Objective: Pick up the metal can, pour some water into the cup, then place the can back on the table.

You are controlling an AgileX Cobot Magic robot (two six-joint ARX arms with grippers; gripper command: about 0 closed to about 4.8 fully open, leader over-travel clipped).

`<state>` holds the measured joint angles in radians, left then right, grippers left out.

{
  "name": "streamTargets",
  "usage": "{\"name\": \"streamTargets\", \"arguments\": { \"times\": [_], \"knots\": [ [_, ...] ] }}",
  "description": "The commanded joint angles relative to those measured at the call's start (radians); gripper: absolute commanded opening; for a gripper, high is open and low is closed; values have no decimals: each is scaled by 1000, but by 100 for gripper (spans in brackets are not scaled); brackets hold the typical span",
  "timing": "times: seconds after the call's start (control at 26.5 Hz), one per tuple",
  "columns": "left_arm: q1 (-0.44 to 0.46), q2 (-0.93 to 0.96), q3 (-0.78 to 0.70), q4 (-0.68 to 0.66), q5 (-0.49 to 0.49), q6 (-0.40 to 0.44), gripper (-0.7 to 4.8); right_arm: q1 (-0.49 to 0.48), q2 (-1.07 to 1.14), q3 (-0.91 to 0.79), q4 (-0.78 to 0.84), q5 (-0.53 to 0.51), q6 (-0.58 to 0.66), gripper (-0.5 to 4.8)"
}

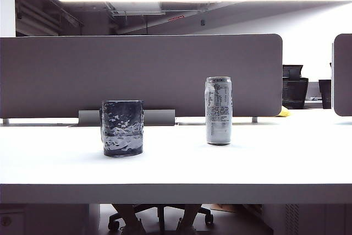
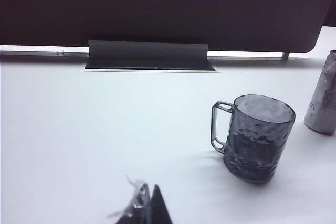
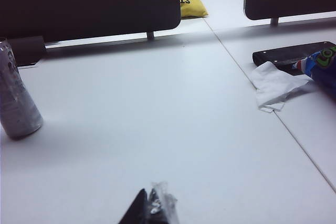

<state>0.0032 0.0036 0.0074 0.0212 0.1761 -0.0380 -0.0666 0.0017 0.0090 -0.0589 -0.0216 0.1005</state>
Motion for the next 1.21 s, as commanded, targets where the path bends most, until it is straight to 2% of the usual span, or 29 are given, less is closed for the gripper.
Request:
{"name": "streamTargets", "arguments": {
  "times": [0.04, 1.21],
  "knots": [
    [0, 0, 1, 10, 4, 1, -5, 2, 0, -2, 11, 4, 3, -5],
    [0, 0, 2, 10, 4, 1, -5, 1, 0, -2, 37, 0, 1, -5]
  ]
}}
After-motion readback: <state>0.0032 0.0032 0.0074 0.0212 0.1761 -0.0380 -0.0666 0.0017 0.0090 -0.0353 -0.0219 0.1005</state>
